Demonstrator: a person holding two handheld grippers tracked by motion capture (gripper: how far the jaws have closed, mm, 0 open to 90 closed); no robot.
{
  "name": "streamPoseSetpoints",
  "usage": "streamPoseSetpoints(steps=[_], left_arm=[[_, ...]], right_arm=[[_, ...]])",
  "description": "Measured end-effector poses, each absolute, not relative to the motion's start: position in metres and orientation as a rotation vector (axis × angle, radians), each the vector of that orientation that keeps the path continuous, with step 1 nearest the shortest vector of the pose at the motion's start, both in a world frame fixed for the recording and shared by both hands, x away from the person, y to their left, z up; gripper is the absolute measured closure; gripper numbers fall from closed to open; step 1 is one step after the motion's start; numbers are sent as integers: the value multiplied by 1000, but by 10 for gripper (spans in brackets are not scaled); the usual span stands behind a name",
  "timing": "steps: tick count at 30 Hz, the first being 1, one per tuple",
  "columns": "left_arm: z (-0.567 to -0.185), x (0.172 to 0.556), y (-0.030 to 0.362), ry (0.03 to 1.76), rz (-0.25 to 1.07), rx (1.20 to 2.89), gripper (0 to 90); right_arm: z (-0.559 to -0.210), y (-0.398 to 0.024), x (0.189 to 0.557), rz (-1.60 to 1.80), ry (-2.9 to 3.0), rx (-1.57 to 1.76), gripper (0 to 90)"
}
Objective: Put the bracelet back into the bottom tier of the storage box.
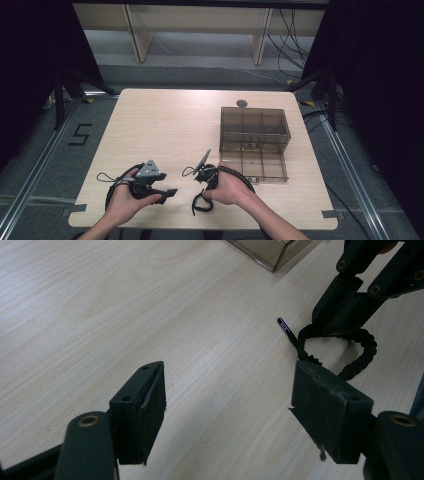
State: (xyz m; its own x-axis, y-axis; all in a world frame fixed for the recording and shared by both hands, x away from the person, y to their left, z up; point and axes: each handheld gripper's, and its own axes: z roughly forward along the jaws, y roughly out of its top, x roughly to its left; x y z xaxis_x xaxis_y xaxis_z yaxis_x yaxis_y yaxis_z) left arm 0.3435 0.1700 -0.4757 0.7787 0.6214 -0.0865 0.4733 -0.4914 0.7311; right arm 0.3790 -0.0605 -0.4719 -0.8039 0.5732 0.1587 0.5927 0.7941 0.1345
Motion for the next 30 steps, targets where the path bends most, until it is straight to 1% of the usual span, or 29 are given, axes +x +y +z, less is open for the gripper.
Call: streamPoseSetpoints(steps=[4,5,9,14,20,21,22,27,28,30], left_arm=[[-476,343,169,820,235,2157,300],[-476,343,169,819,232,2160,301],[-476,343,169,823,230,2160,301],[-477,344,170,831,241,2171,300],[-476,343,170,832,239,2168,301],[-476,343,170,829,232,2167,301],[-476,343,170,831,235,2166,301],[-476,342,169,828,225,2160,301],[-476,342,170,829,230,2161,301],[-476,343,170,829,237,2165,301]], right_arm=[[-472,-59,378,-250,-2861,-971,798],[-474,-60,380,-257,-2881,-924,818],[-473,-58,378,-238,-2871,-963,824],[-474,-58,378,-243,-2895,-927,841],[-473,-57,377,-236,-2891,-949,848],[-475,-59,379,-252,-2912,-903,849],[-473,-57,377,-232,-2880,-969,849],[-471,-61,379,-250,-2893,-938,850],[-469,-60,378,-236,-2862,-997,850],[-467,-60,377,-234,-2853,-1006,850]])
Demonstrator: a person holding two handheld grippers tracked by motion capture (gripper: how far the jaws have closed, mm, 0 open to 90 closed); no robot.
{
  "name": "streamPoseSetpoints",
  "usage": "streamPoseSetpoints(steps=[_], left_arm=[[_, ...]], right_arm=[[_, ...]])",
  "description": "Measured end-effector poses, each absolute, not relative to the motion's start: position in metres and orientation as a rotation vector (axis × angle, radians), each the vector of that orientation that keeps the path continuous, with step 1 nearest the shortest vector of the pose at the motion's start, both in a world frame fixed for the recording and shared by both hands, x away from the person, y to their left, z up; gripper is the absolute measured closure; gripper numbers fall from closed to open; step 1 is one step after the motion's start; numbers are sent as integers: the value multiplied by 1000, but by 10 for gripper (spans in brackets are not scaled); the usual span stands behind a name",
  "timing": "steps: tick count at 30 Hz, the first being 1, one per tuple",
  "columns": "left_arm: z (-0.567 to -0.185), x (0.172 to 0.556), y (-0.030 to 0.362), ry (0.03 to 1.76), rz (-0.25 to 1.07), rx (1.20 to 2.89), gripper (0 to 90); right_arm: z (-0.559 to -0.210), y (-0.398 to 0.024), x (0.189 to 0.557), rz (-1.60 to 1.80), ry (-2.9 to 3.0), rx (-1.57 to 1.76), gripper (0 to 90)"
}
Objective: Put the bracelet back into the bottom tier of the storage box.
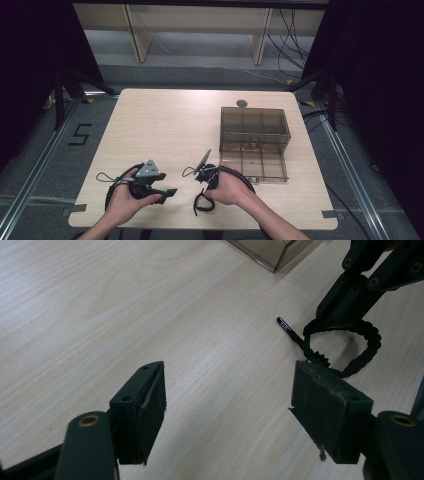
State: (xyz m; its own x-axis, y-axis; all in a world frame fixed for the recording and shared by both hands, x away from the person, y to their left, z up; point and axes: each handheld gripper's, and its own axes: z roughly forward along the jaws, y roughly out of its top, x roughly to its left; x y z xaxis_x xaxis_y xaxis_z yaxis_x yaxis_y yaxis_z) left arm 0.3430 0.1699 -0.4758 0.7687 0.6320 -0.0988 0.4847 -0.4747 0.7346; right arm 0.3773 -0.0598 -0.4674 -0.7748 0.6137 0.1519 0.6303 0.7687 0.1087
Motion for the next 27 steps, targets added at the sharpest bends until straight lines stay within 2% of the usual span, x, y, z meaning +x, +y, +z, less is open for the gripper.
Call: streamPoseSetpoints(steps=[27], left_arm=[[-475,343,170,810,244,2172,301]], right_arm=[[-455,-89,380,-243,-2854,-1041,850]])
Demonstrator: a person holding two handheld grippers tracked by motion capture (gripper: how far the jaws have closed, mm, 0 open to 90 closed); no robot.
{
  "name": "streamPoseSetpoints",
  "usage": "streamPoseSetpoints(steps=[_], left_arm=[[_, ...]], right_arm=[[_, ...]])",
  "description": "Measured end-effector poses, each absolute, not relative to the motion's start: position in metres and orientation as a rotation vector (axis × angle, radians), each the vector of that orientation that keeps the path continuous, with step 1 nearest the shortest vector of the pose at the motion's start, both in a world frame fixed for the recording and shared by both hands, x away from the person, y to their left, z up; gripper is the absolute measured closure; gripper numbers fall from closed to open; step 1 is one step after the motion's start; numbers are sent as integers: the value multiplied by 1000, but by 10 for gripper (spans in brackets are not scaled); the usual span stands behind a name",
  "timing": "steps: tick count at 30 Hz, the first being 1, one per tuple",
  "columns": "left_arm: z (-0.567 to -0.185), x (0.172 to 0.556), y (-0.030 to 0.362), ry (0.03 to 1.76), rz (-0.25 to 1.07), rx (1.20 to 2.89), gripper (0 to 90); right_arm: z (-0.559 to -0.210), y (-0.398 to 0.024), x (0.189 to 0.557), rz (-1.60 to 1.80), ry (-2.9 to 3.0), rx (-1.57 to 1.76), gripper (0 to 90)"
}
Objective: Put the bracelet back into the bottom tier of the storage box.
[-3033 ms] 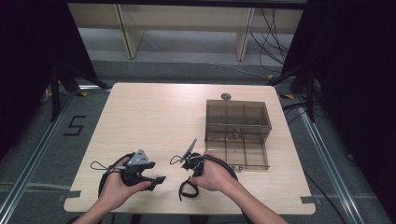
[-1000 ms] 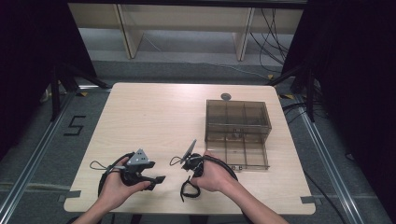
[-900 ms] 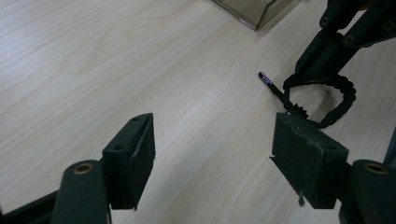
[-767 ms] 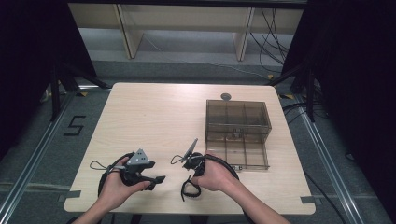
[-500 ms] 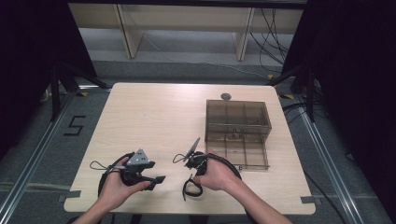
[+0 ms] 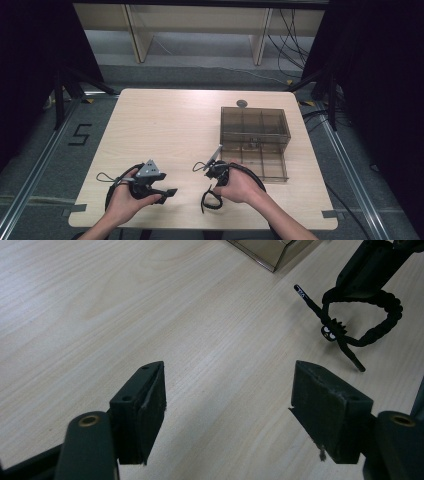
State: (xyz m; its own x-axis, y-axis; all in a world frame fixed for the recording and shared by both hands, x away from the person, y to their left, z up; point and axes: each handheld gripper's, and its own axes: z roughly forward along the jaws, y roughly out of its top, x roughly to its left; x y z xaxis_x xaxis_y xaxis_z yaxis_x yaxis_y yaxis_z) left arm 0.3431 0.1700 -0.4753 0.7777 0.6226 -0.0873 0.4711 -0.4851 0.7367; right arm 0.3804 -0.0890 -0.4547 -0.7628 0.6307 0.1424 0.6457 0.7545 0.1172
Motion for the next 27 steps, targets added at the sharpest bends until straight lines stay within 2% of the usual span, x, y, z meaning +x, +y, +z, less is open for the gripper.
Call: streamPoseSetpoints(steps=[27], left_arm=[[-476,343,169,819,234,2163,301]], right_arm=[[-449,-128,377,-256,-2788,-1176,850]])
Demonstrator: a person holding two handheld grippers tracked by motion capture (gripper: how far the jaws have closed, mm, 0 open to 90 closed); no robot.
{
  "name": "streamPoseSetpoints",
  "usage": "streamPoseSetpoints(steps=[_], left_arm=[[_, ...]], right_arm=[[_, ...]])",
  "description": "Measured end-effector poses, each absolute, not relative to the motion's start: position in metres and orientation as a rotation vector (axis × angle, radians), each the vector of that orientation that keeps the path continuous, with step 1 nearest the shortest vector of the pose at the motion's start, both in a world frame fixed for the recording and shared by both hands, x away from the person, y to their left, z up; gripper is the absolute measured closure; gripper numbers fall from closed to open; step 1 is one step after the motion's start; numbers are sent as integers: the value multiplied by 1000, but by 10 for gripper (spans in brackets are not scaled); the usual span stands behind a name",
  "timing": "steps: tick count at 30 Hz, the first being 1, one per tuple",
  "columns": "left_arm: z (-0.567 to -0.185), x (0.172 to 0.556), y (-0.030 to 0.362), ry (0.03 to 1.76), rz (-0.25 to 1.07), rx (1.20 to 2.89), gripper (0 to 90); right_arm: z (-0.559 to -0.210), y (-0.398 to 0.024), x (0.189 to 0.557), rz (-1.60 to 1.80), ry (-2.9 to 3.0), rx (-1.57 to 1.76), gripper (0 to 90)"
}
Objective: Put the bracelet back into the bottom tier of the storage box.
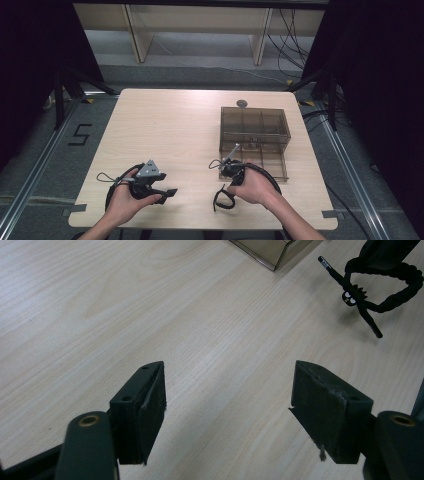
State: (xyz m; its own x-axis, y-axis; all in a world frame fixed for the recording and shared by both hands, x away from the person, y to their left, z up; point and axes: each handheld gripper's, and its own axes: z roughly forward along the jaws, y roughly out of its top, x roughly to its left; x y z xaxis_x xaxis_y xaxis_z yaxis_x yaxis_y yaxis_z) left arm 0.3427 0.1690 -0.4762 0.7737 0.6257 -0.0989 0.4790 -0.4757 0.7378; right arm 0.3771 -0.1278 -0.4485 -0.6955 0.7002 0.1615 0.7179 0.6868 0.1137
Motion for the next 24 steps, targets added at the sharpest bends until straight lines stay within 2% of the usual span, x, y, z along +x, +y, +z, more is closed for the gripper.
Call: streamPoseSetpoints(steps=[24], left_arm=[[-477,343,169,823,229,2175,301]], right_arm=[[-444,-180,374,-304,-2727,-1305,850]])
